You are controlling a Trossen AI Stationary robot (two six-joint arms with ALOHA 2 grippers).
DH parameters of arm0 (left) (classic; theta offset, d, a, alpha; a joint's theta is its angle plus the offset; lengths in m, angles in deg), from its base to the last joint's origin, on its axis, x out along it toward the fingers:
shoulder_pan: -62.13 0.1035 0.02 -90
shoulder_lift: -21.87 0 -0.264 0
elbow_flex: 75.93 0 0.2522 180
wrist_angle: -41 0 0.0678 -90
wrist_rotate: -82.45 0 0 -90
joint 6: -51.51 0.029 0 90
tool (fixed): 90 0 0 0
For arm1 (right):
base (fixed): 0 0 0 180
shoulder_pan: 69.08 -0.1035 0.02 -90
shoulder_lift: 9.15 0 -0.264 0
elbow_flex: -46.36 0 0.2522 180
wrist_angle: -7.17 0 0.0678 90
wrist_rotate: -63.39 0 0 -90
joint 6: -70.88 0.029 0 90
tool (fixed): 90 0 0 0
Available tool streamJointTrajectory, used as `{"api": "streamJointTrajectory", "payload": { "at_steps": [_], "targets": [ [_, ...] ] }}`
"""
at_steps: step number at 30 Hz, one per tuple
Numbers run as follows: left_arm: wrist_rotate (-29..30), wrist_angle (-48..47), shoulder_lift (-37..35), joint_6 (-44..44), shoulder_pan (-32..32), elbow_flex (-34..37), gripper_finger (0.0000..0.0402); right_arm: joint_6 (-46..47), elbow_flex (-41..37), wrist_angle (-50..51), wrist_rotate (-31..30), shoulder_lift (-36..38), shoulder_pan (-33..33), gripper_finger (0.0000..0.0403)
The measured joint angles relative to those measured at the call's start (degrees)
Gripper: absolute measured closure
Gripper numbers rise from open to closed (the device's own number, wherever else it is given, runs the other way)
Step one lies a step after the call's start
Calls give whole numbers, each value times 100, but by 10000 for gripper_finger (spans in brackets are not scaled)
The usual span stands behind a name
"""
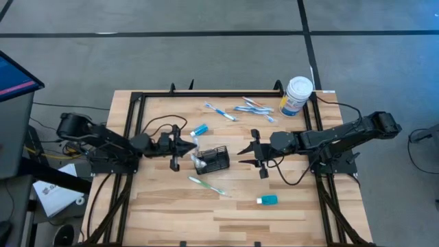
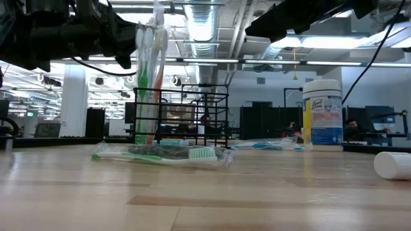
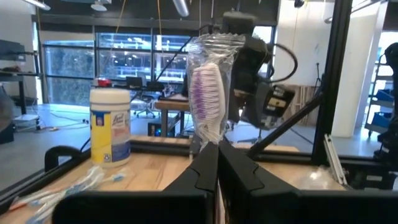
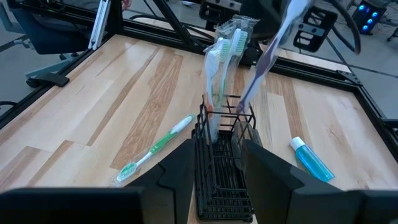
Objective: Pick & Place toothbrushing station
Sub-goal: Put the purple toothbrush into the wire organizer
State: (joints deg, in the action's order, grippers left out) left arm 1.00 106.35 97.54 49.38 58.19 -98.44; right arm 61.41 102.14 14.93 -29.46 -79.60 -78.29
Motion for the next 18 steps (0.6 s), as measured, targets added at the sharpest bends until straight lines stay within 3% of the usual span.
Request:
{"api": "streamJointTrajectory", "payload": {
  "at_steps": [18],
  "targets": [
    [-192, -20, 181, 79, -74, -2, 401, 0, 0, 48, 0, 0, -4, 281]
  ]
}}
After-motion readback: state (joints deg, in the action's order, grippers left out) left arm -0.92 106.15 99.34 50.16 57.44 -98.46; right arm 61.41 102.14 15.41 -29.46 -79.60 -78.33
